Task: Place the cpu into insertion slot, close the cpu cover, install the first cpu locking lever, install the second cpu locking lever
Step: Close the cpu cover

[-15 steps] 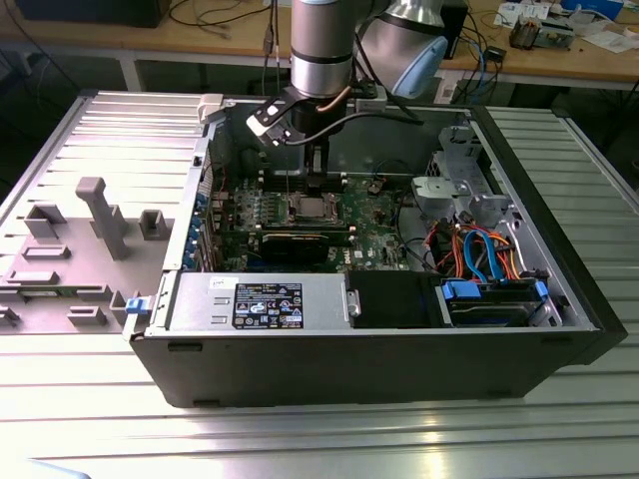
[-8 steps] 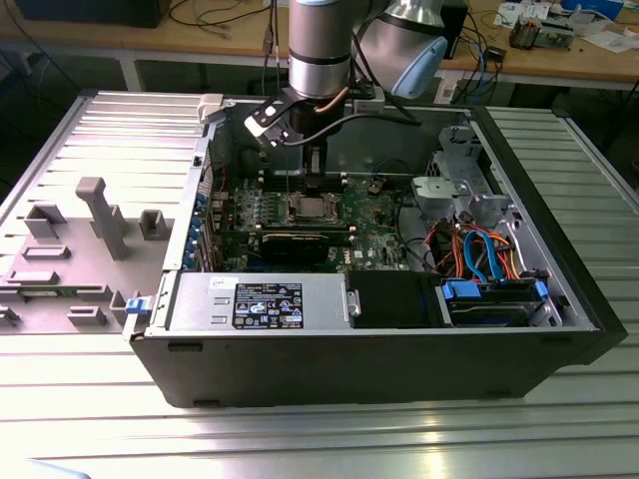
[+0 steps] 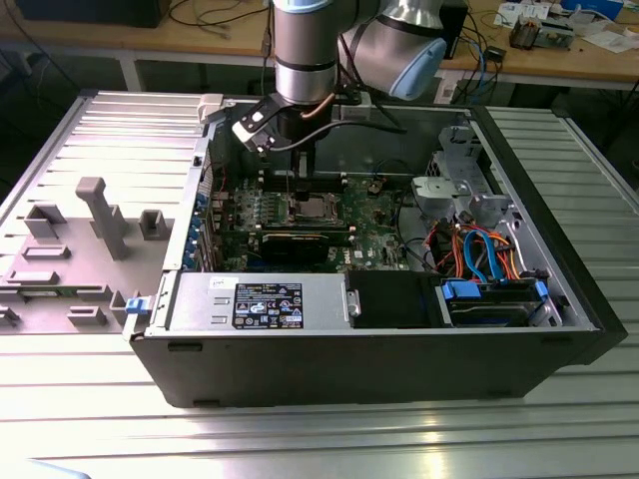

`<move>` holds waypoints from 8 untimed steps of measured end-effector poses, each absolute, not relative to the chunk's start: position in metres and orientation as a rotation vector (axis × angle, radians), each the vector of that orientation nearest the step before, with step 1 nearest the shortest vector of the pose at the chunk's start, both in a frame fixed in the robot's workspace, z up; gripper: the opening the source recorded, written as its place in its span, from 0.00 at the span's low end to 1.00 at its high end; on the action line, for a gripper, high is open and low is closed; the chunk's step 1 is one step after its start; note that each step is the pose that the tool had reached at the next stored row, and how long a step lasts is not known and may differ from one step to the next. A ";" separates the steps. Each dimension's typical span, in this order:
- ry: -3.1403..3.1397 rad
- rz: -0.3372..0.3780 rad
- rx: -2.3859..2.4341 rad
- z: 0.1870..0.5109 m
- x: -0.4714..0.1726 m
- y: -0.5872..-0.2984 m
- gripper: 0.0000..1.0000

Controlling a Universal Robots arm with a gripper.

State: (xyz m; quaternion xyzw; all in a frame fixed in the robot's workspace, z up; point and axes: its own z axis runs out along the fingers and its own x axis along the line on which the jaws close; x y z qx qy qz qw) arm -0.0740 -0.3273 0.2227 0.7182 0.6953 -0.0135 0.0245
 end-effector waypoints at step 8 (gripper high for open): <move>2.152 -0.045 2.223 0.205 -0.079 -0.327 0.11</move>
